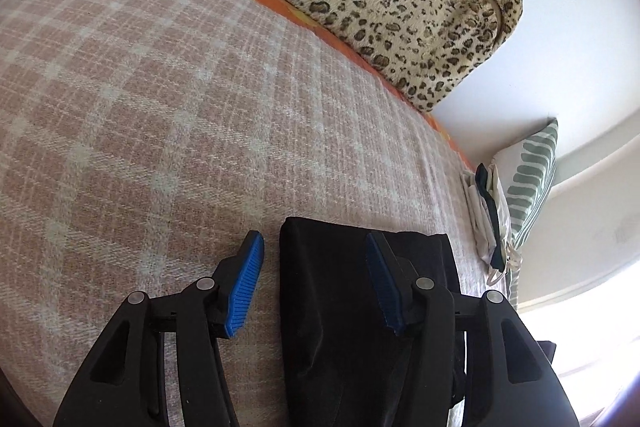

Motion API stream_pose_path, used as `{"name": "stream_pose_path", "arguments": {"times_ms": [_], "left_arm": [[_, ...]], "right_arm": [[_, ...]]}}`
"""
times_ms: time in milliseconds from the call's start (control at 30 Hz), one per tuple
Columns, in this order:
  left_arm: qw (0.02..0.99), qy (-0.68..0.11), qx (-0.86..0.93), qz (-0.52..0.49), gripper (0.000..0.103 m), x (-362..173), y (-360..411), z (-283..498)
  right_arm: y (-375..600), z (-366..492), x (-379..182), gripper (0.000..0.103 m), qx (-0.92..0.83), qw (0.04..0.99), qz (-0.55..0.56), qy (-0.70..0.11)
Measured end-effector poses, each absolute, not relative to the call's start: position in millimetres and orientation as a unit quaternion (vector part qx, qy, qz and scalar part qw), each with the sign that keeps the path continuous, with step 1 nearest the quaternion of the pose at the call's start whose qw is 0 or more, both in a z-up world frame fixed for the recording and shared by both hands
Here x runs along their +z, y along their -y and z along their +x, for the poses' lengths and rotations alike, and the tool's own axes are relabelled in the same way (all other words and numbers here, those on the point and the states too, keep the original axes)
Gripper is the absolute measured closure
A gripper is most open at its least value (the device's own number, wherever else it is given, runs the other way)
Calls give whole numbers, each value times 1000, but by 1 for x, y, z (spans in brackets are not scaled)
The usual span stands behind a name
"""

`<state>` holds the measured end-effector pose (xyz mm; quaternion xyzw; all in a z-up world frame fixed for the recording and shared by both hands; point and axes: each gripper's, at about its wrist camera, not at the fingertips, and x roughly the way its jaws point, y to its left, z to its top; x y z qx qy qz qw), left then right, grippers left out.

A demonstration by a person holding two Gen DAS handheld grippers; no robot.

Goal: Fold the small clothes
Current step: 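Close the right tool on the black bundle's corner and lift it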

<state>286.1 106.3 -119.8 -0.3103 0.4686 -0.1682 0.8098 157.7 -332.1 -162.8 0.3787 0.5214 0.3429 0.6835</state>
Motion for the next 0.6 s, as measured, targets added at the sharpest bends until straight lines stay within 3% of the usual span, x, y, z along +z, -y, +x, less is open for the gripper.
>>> {"name": "stream_pose_path", "arguments": {"times_ms": [467, 600], "left_arm": [[798, -450, -198, -348, 48, -127, -105, 290], [814, -452, -196, -308, 51, -121, -91, 293]], "right_arm": [[302, 171, -167, 50, 357, 660, 407, -521], [296, 173, -168, 55, 351, 659, 416, -518]]}}
